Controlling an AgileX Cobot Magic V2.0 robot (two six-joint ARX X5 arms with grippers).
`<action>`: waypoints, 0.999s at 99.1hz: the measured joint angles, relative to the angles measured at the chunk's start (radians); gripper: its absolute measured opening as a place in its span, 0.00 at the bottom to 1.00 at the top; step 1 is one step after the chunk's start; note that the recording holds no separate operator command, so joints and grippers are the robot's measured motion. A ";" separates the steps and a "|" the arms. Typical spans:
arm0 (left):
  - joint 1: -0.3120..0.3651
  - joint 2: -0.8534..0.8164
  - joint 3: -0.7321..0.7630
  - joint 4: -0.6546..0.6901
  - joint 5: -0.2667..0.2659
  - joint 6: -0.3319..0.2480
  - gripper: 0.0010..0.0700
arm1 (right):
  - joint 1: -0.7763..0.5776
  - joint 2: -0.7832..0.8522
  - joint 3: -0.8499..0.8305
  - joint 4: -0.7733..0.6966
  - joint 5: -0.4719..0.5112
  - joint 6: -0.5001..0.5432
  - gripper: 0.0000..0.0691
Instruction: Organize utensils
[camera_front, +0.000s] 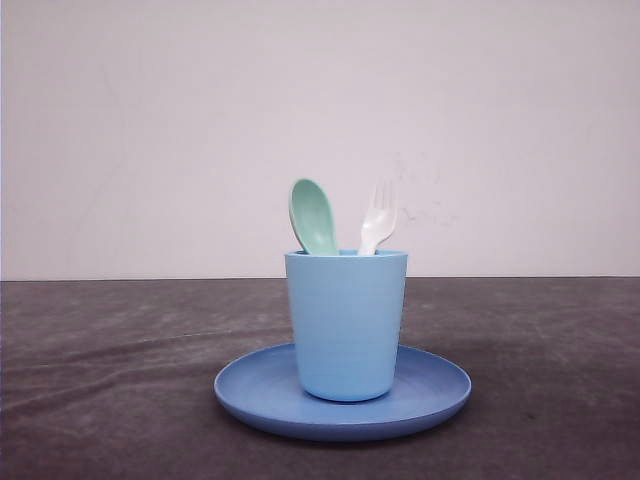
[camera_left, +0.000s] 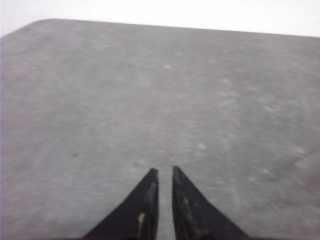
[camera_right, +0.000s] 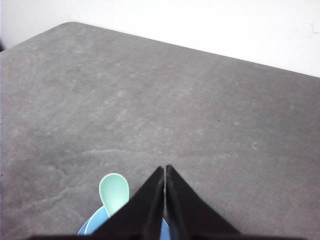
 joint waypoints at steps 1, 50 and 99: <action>0.000 0.000 0.000 0.000 0.003 0.003 0.02 | 0.000 0.000 0.000 0.000 0.000 0.000 0.01; 0.000 0.000 0.000 0.000 0.011 0.031 0.02 | 0.000 0.000 0.000 0.000 0.000 0.000 0.01; 0.000 0.000 0.000 0.000 0.011 0.031 0.02 | 0.000 0.000 0.000 0.000 0.000 -0.001 0.01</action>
